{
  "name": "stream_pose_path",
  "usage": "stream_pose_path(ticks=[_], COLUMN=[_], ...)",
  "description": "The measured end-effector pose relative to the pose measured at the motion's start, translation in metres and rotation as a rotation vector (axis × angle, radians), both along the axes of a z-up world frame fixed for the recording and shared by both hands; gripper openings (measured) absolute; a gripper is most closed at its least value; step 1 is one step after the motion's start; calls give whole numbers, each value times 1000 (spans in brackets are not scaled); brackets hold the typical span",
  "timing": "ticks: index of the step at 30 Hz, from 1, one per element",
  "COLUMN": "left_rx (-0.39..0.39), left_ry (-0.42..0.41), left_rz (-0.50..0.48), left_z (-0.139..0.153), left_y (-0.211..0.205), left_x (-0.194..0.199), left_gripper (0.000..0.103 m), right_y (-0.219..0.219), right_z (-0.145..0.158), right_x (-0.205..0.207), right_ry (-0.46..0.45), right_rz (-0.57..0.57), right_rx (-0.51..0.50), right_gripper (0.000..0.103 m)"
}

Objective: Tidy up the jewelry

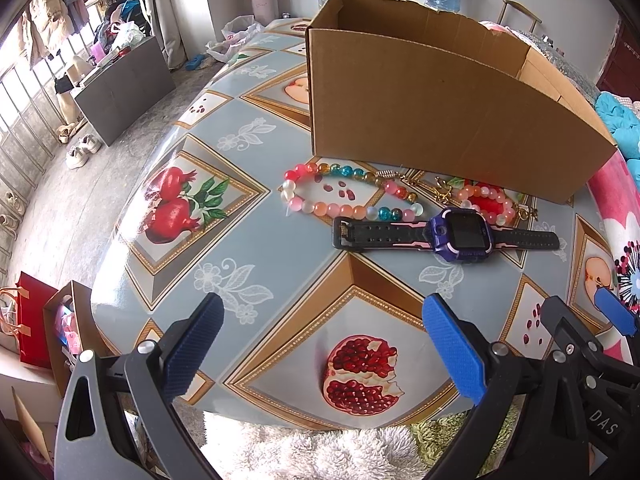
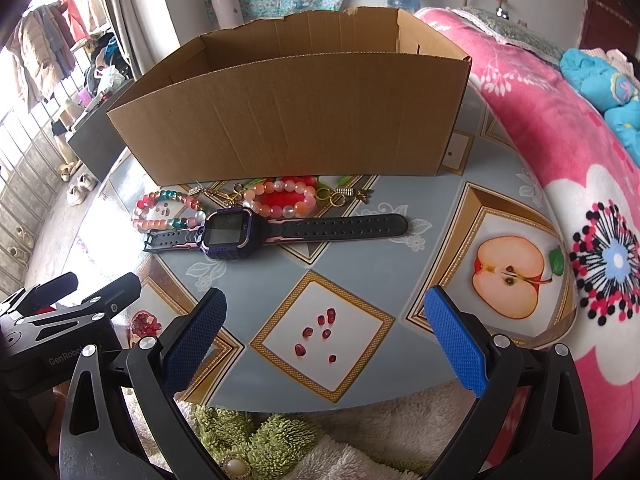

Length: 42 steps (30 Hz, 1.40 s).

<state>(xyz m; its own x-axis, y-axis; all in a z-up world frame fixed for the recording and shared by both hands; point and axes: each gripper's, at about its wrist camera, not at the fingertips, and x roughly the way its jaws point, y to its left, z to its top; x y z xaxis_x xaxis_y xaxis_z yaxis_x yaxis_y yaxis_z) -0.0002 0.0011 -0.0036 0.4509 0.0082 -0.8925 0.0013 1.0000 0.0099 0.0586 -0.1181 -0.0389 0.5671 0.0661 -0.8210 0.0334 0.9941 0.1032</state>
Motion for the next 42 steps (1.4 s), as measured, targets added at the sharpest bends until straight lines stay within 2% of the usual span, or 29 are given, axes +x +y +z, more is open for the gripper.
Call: stream_pose_path(ticks=[16,24,28,32,35,42], left_rx=[4,11,13,14,7,8], left_ry=[17,92,115,107,95,78], left_rz=[-1,-29,-39,-72,-84,-118], left_z=[-2,-25,-35,-38,-40,-42], left_y=[6,10,14,13,17,22], left_x=[0,14,22,28,31,35], left_gripper=[97,97,98,98,98,98], right_y=[4,1,-1,-3,-3,2], right_z=[1,-11,-27,-41,-45,-51], right_x=[4,17,25,33,36,32], right_ry=[8,51,102,137,128,98], right_rz=[1,-4,-2,-6,5,9], right_rx=[-6,-30,-47,-63,-95,-95], right_gripper=[95,95,95,95,95,95])
